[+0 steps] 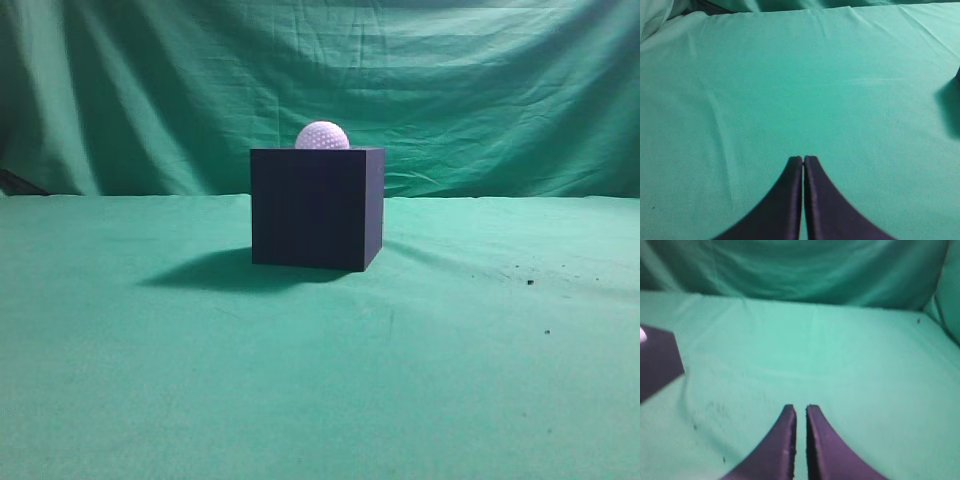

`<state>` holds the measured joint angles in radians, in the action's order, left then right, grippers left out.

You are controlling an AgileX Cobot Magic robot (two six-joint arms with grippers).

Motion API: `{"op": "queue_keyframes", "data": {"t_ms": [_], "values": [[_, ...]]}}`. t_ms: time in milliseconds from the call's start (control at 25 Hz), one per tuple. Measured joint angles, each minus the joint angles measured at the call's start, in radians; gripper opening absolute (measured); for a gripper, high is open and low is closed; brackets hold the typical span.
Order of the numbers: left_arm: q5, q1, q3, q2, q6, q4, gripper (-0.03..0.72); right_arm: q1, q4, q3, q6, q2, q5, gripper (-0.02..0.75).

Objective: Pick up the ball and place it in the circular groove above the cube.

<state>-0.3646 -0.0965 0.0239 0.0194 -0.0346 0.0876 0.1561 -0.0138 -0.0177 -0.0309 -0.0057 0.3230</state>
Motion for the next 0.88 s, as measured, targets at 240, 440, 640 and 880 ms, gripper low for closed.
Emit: {"op": "queue_keyframes", "data": {"t_ms": [240,440,640,880], "values": [[0.000,0.000,0.000,0.000,0.000,0.000,0.000,-0.051,0.006,0.044,0.004,-0.003,0.053,0.047],[0.000,0.000,0.000,0.000,0.000,0.000,0.000,-0.063,0.015,0.044,0.007,-0.003,0.070,0.047],[0.000,0.000,0.000,0.000,0.000,0.000,0.000,-0.063,0.017,0.044,0.008,-0.003,0.070,0.047],[0.000,0.000,0.000,0.000,0.000,0.000,0.000,-0.063,0.017,0.044,0.009,-0.003,0.070,0.047]]}}
